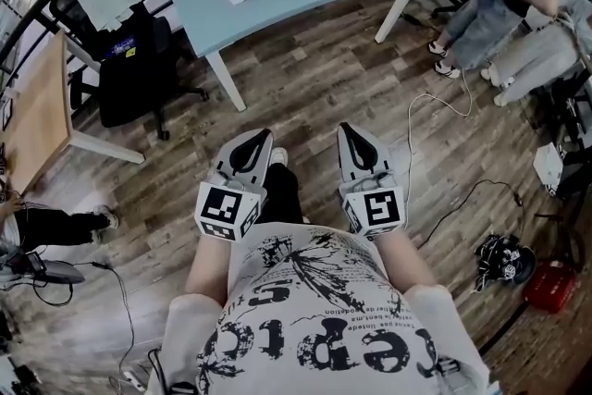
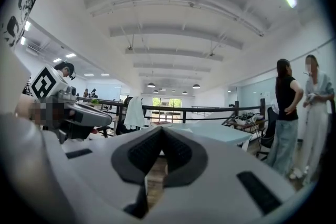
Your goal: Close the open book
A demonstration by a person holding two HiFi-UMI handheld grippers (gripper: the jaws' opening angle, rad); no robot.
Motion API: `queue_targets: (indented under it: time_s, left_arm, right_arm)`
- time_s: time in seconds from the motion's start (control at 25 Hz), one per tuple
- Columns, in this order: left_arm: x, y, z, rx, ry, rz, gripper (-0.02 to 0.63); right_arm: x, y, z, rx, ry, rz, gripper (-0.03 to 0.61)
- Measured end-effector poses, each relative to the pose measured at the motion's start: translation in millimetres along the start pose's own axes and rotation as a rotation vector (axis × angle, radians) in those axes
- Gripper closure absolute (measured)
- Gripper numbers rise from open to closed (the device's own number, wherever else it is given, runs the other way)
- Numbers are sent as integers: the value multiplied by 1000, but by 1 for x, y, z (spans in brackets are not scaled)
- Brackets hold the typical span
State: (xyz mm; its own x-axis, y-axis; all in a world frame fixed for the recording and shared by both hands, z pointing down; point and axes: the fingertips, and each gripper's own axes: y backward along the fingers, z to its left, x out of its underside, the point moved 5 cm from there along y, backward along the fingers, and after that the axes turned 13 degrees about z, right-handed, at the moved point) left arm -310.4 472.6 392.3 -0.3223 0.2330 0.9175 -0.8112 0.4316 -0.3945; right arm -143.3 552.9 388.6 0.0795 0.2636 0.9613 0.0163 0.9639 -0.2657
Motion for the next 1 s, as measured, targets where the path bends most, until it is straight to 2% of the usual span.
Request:
queue_targets:
  time_s: [0.2,0.36,0.76,1.0]
  left_arm:
    - [-19,-48,38,21,17,-2,595]
    - [-44,-95,76,75,-38,-26,594]
    - [-118,-222,225,105,-18,-34,594]
    - [-145,-272,296,88,-14,-16,594]
  right_arm:
    - [-8,-49,-21,13,5,22,568]
    - [-23,-109,-43,38,7,32,568]
    - [-85,-293,-107,82,4,44,568]
    - [-111,-378,-132,92,9,49,568]
